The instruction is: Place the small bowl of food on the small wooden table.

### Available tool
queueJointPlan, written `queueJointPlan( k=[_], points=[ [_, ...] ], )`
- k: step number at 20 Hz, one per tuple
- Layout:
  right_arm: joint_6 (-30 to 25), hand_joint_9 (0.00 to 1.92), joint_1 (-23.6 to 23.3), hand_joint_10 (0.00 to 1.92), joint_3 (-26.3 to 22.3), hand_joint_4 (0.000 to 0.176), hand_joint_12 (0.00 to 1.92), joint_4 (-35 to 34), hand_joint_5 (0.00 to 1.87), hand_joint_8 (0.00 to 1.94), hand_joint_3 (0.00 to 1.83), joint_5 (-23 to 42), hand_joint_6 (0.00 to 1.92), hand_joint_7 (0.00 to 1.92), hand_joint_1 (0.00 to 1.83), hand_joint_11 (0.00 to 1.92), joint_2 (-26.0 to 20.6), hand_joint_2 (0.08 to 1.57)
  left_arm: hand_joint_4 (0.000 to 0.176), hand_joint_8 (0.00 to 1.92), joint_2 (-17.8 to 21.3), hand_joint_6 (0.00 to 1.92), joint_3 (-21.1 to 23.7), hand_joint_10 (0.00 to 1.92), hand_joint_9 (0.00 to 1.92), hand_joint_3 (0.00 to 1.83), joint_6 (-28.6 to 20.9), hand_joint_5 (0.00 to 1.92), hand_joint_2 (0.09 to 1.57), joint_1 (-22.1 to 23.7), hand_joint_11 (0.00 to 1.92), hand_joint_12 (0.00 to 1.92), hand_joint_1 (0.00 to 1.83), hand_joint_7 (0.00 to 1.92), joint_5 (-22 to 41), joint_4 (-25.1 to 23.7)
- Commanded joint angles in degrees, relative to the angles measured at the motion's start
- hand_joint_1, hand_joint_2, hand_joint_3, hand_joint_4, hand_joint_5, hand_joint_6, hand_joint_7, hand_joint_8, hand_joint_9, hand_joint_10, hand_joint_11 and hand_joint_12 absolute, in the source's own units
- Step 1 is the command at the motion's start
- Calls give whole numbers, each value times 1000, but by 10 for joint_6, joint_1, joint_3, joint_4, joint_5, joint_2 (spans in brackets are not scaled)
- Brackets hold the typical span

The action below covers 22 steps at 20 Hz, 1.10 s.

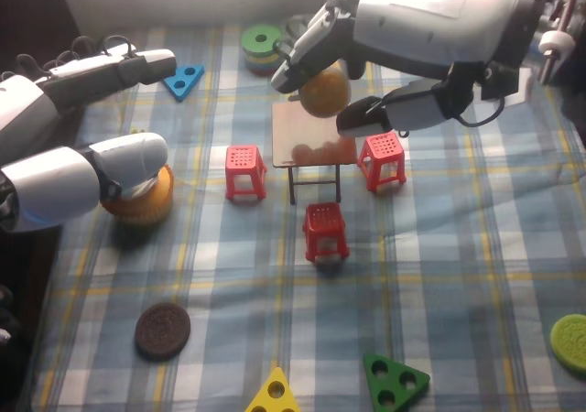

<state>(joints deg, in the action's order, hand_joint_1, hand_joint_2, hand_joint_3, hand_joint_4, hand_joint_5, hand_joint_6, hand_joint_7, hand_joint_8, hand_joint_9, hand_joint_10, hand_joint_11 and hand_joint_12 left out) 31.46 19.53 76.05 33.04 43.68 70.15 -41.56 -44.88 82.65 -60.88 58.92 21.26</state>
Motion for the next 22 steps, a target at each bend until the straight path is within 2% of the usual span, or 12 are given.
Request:
queueJointPlan(
  k=[1,2,4,5,6,8,11,14,15,19,21,22],
  points=[
    [1,1307,-11,394,2,19,1259,-20,1190,524,0,48,594,1284,1264,938,-3,1011,145,0,0,0,-2,0,60,1,-6,343,1227,7,0,189,466,127,70,-7],
    [1,1327,-11,453,2,0,1262,-18,1173,570,0,44,594,1279,1267,991,-3,1015,151,1,0,0,-2,2,71,0,-7,334,1226,7,0,219,473,136,70,-7],
    [1,1355,-11,522,2,0,1275,-17,1182,587,0,37,526,1299,1279,1058,-2,1011,153,0,0,1,-1,1,61,3,-7,339,1237,7,0,203,436,135,70,-7],
    [1,1296,-11,615,3,0,1328,-16,1192,659,0,34,501,1264,1275,1009,-2,1015,143,1,0,2,-1,4,81,1,-8,348,1234,7,0,224,454,148,71,-7],
    [1,1237,-11,594,3,0,1311,-16,1146,657,1,31,599,1248,1267,945,-1,1026,143,0,0,0,-1,5,88,0,-8,344,1233,7,0,228,455,144,72,-7],
    [1,1260,-10,540,3,0,1311,-15,1128,632,1,27,627,1259,1267,945,-1,1028,137,0,0,3,-1,2,86,0,-9,362,1234,7,0,186,440,131,73,-7],
    [1,1305,-10,478,3,0,1309,-14,1125,620,0,20,598,1280,1279,989,-2,1027,109,0,0,2,-1,1,105,0,-9,419,1229,7,0,181,457,157,73,-7],
    [1,1283,-10,453,3,0,1325,-7,1108,642,0,13,626,1271,1279,920,-2,1031,115,3,0,4,-1,8,128,2,-11,429,1235,7,0,188,420,165,73,-7],
    [1,1296,-10,466,3,0,1346,-6,1113,656,0,12,606,1271,1283,927,-2,1030,106,2,0,2,-2,6,157,0,-11,445,1230,7,0,231,423,195,73,-7],
    [1,1280,-10,579,4,0,1414,-3,1142,694,0,10,523,1268,1293,961,-2,1025,104,0,0,1,-2,1,135,1,-12,443,1235,7,0,188,410,167,73,-7],
    [1,1204,-10,540,4,0,1400,-1,1108,709,1,9,624,1231,1270,862,-2,1038,85,0,0,1,-3,0,122,2,-12,446,1246,7,0,149,397,161,72,-7],
    [1,1186,-10,488,4,0,1375,1,1084,705,1,8,691,1216,1259,827,-2,1045,85,1,1,0,-4,0,117,3,-13,445,1251,7,0,140,384,151,72,-7]
  ],
)
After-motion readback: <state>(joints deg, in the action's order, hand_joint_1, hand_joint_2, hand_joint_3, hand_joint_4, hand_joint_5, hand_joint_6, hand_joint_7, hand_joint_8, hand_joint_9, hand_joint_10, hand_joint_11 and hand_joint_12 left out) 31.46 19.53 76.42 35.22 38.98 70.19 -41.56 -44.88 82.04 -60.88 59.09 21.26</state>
